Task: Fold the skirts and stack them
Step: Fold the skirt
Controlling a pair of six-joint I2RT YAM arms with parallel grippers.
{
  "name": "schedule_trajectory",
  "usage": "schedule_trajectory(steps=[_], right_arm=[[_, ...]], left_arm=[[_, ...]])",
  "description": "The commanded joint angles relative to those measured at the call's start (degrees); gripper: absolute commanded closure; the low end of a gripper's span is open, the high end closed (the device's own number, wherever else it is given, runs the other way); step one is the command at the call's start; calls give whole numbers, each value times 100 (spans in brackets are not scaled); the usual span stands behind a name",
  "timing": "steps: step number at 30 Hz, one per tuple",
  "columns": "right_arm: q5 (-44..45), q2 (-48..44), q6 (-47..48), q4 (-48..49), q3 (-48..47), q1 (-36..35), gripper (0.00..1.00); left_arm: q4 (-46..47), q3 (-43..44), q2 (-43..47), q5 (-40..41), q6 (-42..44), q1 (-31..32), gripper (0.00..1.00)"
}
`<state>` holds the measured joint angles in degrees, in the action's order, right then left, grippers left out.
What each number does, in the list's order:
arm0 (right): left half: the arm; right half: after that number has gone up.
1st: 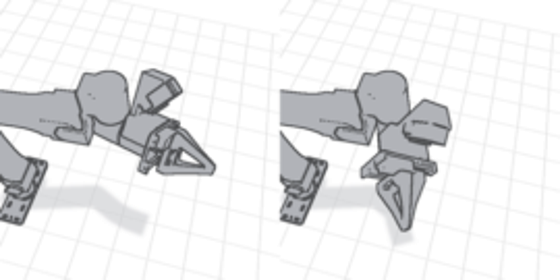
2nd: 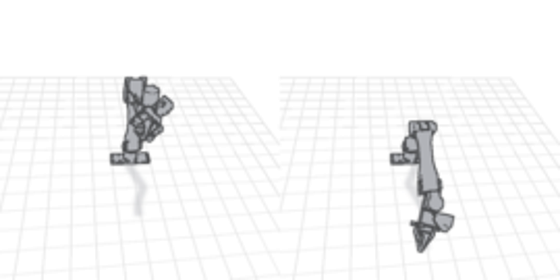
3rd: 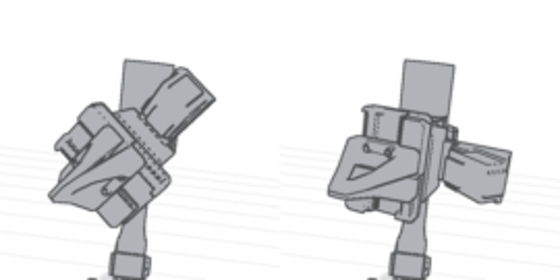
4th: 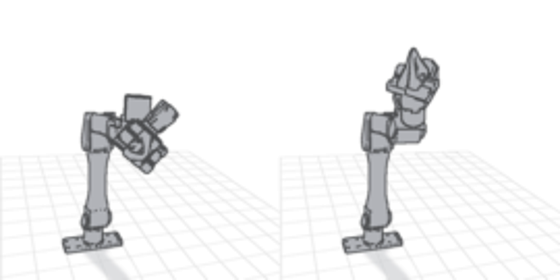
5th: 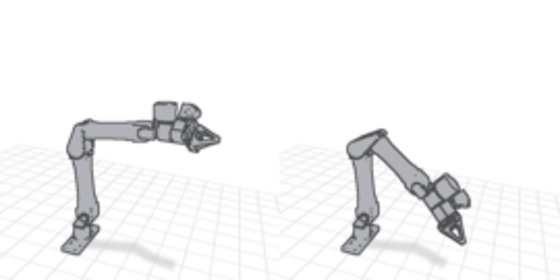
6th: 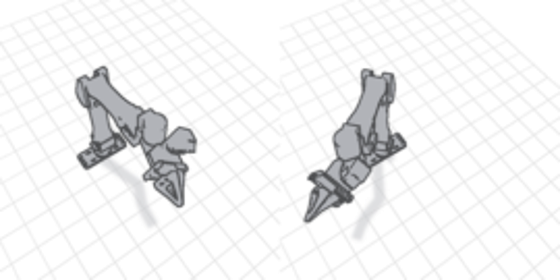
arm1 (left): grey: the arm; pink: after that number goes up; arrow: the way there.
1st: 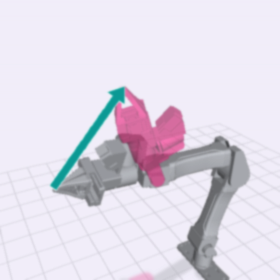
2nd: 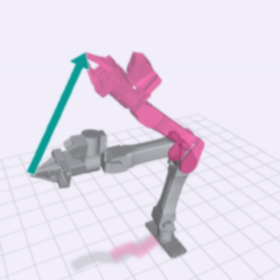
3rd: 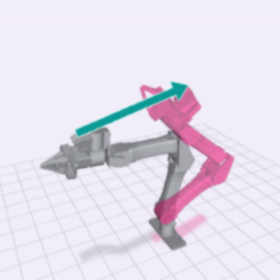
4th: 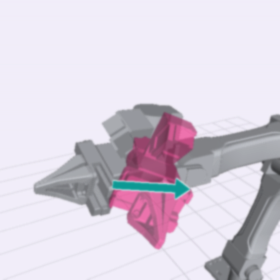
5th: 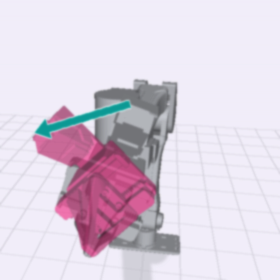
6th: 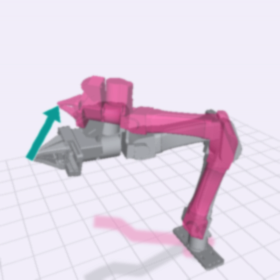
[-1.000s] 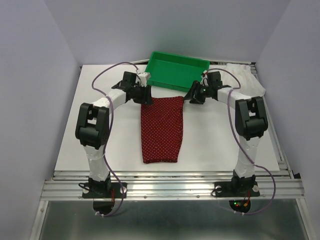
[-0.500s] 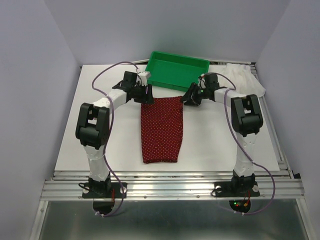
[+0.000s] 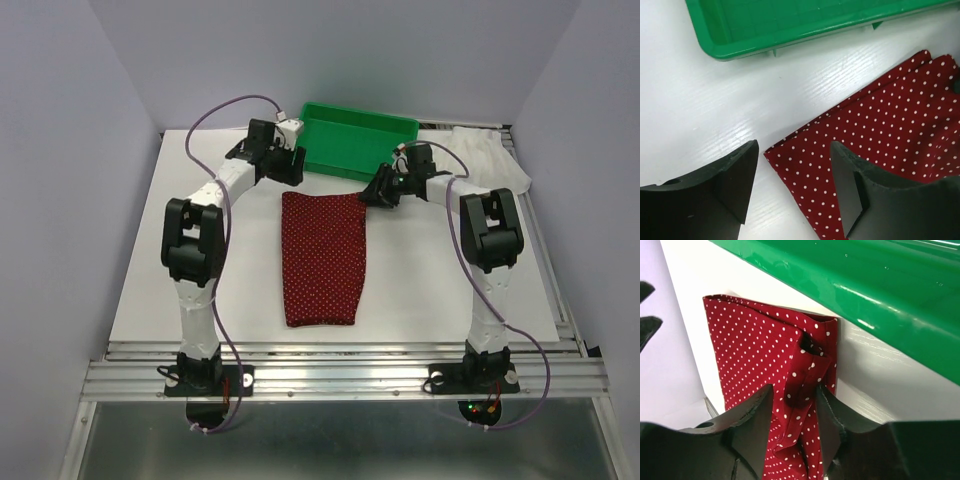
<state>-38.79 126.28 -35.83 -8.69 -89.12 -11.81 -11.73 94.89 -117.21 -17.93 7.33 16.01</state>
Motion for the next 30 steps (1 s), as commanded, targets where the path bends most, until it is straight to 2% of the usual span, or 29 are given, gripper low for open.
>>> schedule_trajectory(steps=[1,5,9,15,19,21,22,23,24,27,28,30], right_arm=[[38,72,147,95,-290,-84,57],[64,90,217,69,-343,-137,60],[64,116,244,34,-387,-137,61],[64,160,279,-1,-448,-190,61],[82,160,287,-10,-457,-190,61],[73,160,288,-1,-457,-190,62],[73,160,305,-10,-457,-190,62],[73,160,349,-10,-474,-190,66],[73,160,375,-1,-483,-190,72],[29,143,402,34,-545,-242,83],[12,134,411,51,-554,-242,89],[-59,64,419,147,-562,-242,95]], left_arm=[[-909,906,-574,-307,1111,-1,31],[-1227,1251,-874,-500,1332,-1,35],[-1332,1339,-1005,-632,1394,-1,45],[-1490,1400,-1102,-650,1508,7,47],[-1464,1401,-1120,-711,1552,7,67],[-1368,1383,-1094,-738,1534,7,72],[-1341,1357,-1059,-755,1508,-1,81],[-1271,1339,-1032,-755,1482,-1,86],[-1236,1313,-997,-738,1464,-1,98],[-1174,1295,-944,-703,1438,-1,100],[-1148,1243,-875,-694,1438,-10,100],[-982,1102,-769,-676,1403,-54,100]])
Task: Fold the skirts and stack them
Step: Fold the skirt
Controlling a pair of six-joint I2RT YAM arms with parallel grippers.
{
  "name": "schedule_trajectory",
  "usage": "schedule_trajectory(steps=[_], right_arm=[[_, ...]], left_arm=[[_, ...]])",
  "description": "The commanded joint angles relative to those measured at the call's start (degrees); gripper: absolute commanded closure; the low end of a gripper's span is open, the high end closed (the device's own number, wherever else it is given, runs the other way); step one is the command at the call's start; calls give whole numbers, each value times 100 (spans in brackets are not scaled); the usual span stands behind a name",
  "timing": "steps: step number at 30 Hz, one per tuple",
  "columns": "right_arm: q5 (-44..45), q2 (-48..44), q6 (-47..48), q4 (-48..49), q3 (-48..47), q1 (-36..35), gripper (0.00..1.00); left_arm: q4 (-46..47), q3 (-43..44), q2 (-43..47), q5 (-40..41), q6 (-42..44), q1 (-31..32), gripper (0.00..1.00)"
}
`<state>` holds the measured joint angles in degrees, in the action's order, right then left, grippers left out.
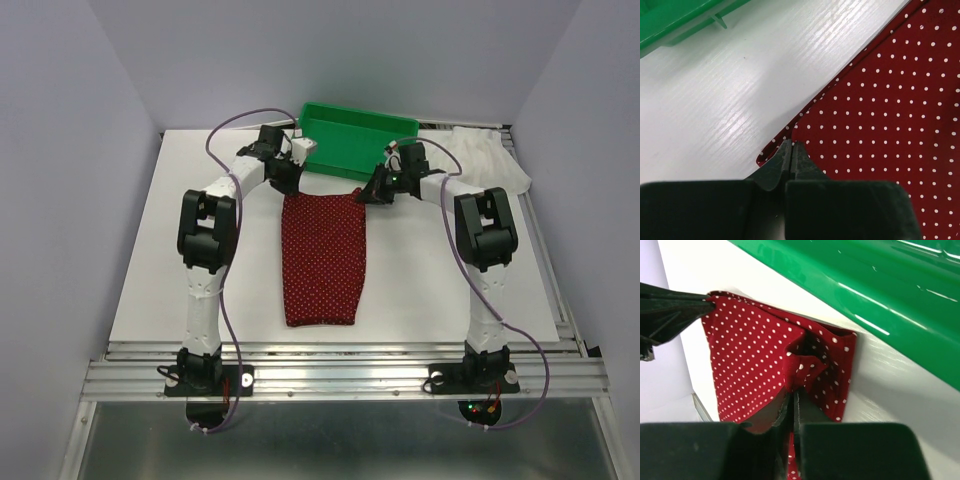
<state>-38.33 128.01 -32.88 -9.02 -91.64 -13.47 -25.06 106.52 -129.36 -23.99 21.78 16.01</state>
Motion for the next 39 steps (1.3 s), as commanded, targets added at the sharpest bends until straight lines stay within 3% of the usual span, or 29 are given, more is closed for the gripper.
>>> schedule_trajectory(steps=[1,13,16,17,18,19,22,24,25,27,28,29,30,31,34,37,39], right_arm=[[-122,-135,124,224,-302,-76,99],[0,110,546,541,-223,-76,99],[158,198,643,497,-188,-76,95],[202,233,660,497,-197,-76,88],[325,251,695,471,-206,-76,85],[378,251,713,471,-206,-76,78],[528,164,704,480,-258,-76,60],[510,93,634,471,-372,-76,52],[502,-29,617,462,-407,-76,41],[432,-196,573,410,-460,-76,39],[431,-301,555,357,-487,-76,38],[431,-537,590,304,-478,-76,30],[388,-670,642,208,-443,-76,24],[335,-828,695,199,-286,-76,15],[221,-1575,932,391,127,-76,1],[151,-2112,1029,287,497,-199,0],[-384,-2201,1047,-90,559,-409,0]], left_arm=[[413,-209,577,-27,-77,-63,100],[1362,-1062,947,-35,-438,-370,100],[1223,-863,730,52,-420,-371,100],[1136,-783,658,70,-412,-371,100],[1030,-721,597,96,-411,-371,94],[1012,-659,527,131,-420,-371,79],[1126,-720,631,157,-464,-371,60],[1240,-747,849,149,-499,-379,56],[1266,-764,955,149,-508,-379,53],[1302,-764,1184,184,-517,-379,50],[1302,-808,1472,271,-482,-379,43],[1328,-878,1649,350,-395,-379,33],[1459,-992,1868,438,-307,-379,9],[1547,-1271,2323,639,-254,-379,1],[1750,-1703,3222,790,-78,-397,1],[1917,-2537,4031,616,-43,-432,1],[1620,-2758,4339,466,10,-432,1]])
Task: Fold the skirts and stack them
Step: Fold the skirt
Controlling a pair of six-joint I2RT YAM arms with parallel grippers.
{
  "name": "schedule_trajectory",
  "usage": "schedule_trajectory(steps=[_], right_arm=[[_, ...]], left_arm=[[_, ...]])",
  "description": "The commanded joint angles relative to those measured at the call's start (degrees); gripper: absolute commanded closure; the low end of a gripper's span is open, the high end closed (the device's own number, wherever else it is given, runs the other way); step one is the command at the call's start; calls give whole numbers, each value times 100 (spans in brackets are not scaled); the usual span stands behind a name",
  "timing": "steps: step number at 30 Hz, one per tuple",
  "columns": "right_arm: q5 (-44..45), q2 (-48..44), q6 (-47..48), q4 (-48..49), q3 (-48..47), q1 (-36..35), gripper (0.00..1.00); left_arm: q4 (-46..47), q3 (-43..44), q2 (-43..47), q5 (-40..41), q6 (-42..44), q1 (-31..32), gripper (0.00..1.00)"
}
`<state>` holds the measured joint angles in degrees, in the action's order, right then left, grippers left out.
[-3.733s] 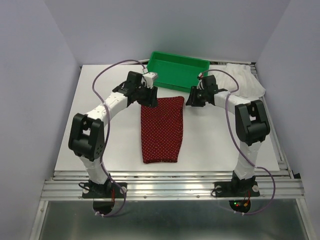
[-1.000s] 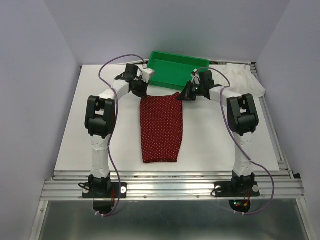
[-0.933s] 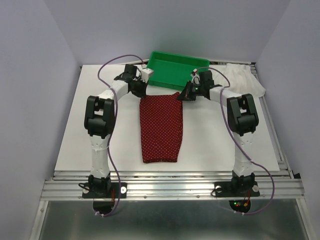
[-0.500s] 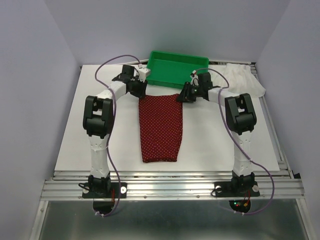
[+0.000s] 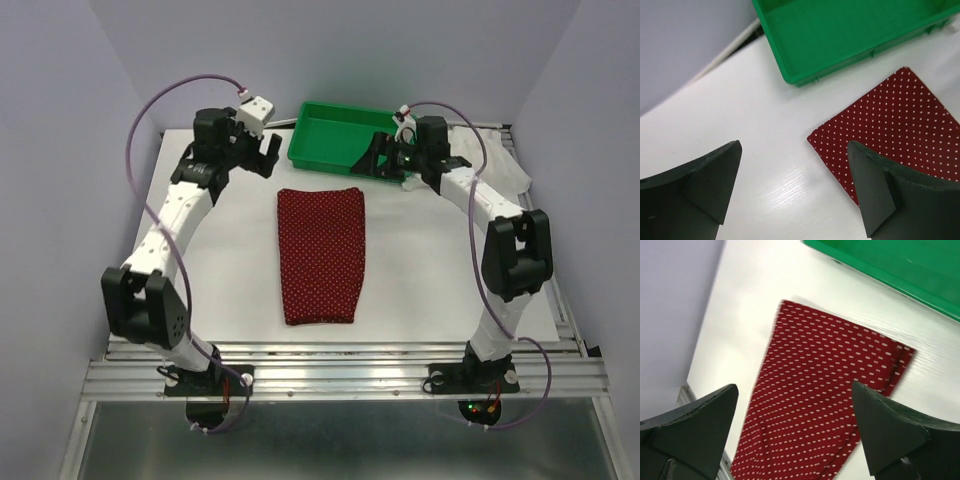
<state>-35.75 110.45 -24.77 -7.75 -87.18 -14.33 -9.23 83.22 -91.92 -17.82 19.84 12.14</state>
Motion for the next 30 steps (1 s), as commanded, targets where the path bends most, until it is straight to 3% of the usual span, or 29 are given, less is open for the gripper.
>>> schedule_trajectory(steps=[1,3,5,7,12,13,17,23,30], right_arm=[[-783,-463,219,-323,174,-421,1],[-1256,-498,157,-350,585,-667,4],[-1425,-569,305,-298,964,-1062,7],[-1637,-560,377,-262,1474,-1387,12],[-1918,-341,684,-236,2178,-1670,24],[-1927,-279,711,-201,2248,-1670,27],[-1769,116,860,-201,2416,-1670,32],[-1514,564,974,-367,2434,-1670,37],[-1391,741,1018,-579,2469,-1670,38]], left_arm=[[-243,-482,779,-647,318,-45,1],[-1485,-412,877,-1326,1344,33,1],[-1782,-771,1123,-935,1522,401,10],[-1916,-1619,1673,-35,1629,1331,19],[-1599,-3477,3091,1165,1629,3581,22],[-1590,-3810,3310,1454,1533,4281,23],[-1520,-4225,3173,2069,944,5523,26],[-932,-4428,2407,2731,531,6001,30],[-290,-4578,1775,3267,618,6449,31]])
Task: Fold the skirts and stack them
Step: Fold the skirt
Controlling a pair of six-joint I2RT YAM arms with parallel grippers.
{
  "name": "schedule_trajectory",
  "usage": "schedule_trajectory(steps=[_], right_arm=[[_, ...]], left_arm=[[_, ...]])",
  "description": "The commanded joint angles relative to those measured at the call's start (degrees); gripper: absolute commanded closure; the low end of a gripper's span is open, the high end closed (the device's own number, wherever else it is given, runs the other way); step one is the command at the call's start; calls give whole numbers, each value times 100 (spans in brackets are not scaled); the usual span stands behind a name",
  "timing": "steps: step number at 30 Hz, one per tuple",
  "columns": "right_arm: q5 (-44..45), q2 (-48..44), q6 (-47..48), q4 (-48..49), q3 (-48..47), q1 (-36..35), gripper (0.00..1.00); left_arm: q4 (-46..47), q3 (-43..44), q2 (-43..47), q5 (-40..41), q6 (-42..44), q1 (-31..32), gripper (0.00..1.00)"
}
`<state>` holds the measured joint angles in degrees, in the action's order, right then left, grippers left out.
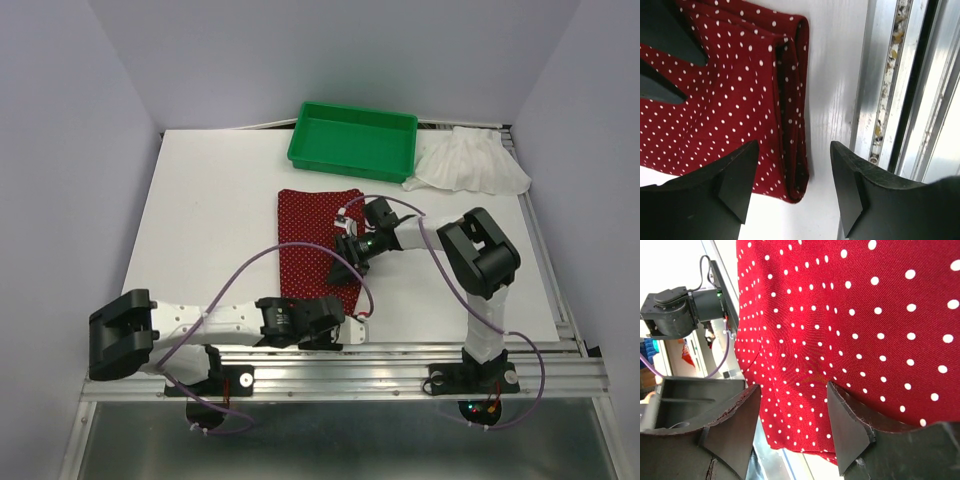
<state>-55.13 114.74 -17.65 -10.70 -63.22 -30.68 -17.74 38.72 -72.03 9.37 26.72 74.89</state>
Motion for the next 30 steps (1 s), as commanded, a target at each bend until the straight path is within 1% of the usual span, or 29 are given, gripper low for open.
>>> schedule_trajectory(steps=[1,3,4,8,10,12,17,18,19,22,24,26,27,30], right_arm=[[548,321,306,-284,73,-35,38],[539,339,306,-310,38,-35,39],[539,365,306,-319,21,-35,39],[521,453,341,-424,-94,-35,40],[530,470,385,-494,-147,-35,40],[530,479,455,-573,-173,-35,40],[530,514,552,-679,-182,-35,42],[530,514,569,-697,-173,-35,42],[513,514,578,-697,-156,-35,42],[512,506,640,-705,-120,-35,43],[521,471,710,-749,-85,-35,44],[539,418,745,-767,-76,-35,46],[548,322,772,-784,-76,-35,46],[565,129,816,-881,-155,-35,46]], left_arm=[[569,-119,-215,549,-62,201,31],[587,-58,-425,654,-79,236,34],[587,-49,-548,706,-71,271,39],[500,152,-882,830,-62,315,39],[368,319,-1119,874,-105,315,45],[297,390,-1234,883,-106,333,46],[148,707,-1647,1015,-114,324,58],[104,751,-1717,1041,-114,324,62],[86,847,-1831,1050,-140,324,74],[69,901,-1763,989,-80,324,100],[-71,918,-1631,866,-27,324,100],[-299,1075,-1437,515,-70,324,100],[-501,1137,-1358,409,-105,324,100],[-722,1340,-1059,75,-132,324,100]])
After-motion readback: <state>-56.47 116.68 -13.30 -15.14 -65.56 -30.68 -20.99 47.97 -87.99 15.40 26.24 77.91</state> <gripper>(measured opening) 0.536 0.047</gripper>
